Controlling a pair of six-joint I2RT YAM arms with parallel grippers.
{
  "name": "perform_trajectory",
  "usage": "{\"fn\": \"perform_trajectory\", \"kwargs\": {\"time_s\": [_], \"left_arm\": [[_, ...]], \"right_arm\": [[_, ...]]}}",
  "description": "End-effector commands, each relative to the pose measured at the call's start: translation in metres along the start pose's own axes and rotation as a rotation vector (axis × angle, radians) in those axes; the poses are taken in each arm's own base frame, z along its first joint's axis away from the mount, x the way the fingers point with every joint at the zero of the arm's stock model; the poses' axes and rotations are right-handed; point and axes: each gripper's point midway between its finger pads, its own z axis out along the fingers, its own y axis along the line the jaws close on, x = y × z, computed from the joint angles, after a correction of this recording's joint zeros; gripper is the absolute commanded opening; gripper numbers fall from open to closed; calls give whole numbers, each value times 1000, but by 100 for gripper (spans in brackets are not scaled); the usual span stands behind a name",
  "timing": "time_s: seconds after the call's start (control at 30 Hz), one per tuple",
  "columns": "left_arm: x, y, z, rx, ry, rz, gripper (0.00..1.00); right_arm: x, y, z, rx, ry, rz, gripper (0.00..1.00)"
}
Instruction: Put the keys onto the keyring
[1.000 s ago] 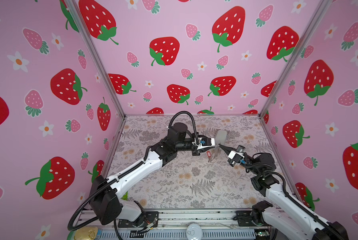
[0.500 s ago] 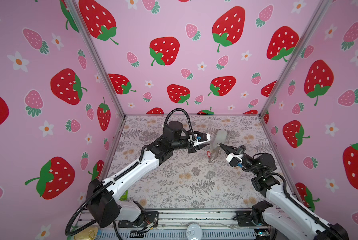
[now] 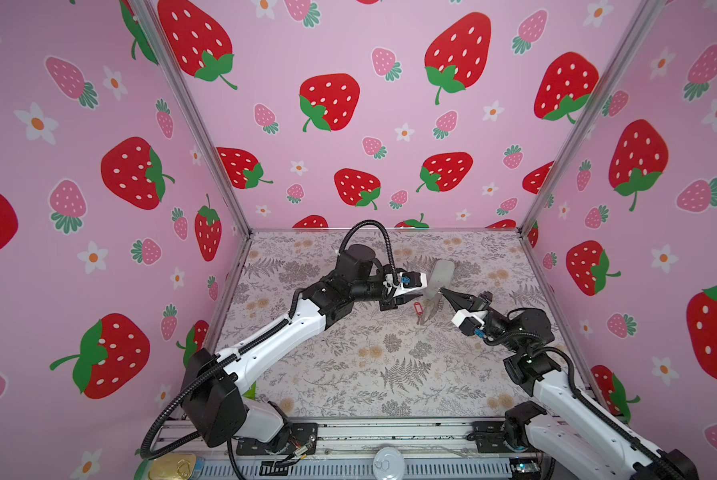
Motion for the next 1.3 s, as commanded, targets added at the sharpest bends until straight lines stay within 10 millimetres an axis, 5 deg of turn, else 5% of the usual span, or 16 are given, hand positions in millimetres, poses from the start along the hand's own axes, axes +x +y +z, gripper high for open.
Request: {"fn": "perform_trajectory", "kwargs": {"time_s": [0.0,0.5,1.27], "left_arm": [[-26,16,-3,-60,-29,91,41],[-24,-2,8,-9,93,260,31],[-24,-11,23,36,110,290,17]], "right_arm": [[-5,1,-2,-11,-21,-27,2],[-8,6,0,-60,-30,0,3],[-10,1,1,-48,-28,-13,3]]}}
